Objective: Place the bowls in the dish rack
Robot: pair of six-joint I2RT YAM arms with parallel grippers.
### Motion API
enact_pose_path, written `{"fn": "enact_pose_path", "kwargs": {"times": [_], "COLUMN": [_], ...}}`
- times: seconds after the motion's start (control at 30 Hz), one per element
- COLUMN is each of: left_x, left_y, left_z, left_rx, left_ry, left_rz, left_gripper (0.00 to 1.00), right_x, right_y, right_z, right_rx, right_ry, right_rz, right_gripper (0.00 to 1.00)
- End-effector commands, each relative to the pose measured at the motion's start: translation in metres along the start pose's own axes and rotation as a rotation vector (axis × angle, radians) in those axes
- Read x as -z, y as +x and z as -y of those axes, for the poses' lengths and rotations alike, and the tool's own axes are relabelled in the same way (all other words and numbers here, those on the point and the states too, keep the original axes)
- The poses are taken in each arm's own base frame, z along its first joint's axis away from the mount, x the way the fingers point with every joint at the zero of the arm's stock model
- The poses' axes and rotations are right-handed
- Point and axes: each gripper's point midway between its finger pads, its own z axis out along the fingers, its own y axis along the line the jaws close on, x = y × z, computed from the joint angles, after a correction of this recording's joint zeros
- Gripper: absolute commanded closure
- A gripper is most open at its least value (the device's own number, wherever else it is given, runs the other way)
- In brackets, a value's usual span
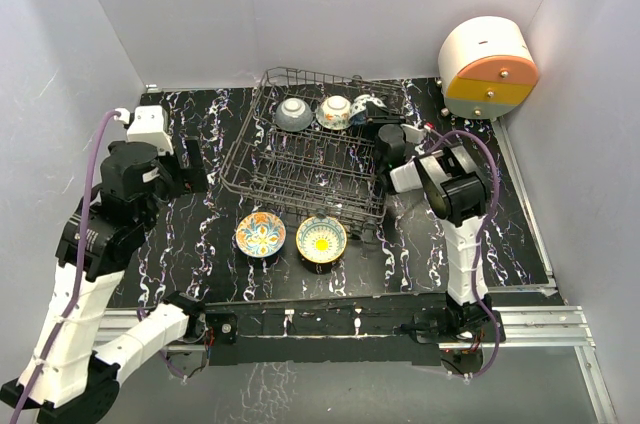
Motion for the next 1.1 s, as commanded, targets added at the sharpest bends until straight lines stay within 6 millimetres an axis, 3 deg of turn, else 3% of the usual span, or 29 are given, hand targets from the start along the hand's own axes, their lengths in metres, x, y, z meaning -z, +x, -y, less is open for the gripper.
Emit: {"fn": "enact_pose_path", "kwargs": {"times": [0.0,0.3,0.73,0.87,1.07], "left_x": [0.007,0.015,0.022,0.024,0.027], "left_y": [-0.003,-0.002,0.001,0.000,0.002], "left_z": [0.000,-0.002,-0.003,-0.003,-0.003], "left_rx": [0.005,0.029,0.061,0.063,0.067], "left_ry": [0.020,0.027,0.041,0.045,0.052], "left_rz": [0.022,0.032,0.042,0.048,0.044], "left_gripper": [0.04,0.04,0.04,0.04,0.03], "right_x": [0.016,0.053,0.085,0.081,0.062], "right_y": [-0.012,-0.023,-0.044,-0.045,-0.028], "right_z": [0.041,0.060,0.056,0.035,-0.025], "right_rx": [-0.002,-0.032,0.014,0.082,0.297], "right_ry": [0.137,0.289,0.428,0.385,0.309], "right_rz": [0.023,0.038,0.089,0.072,-0.030], "right_gripper": [0.81,0.76,0.71,0.71,0.64]}}
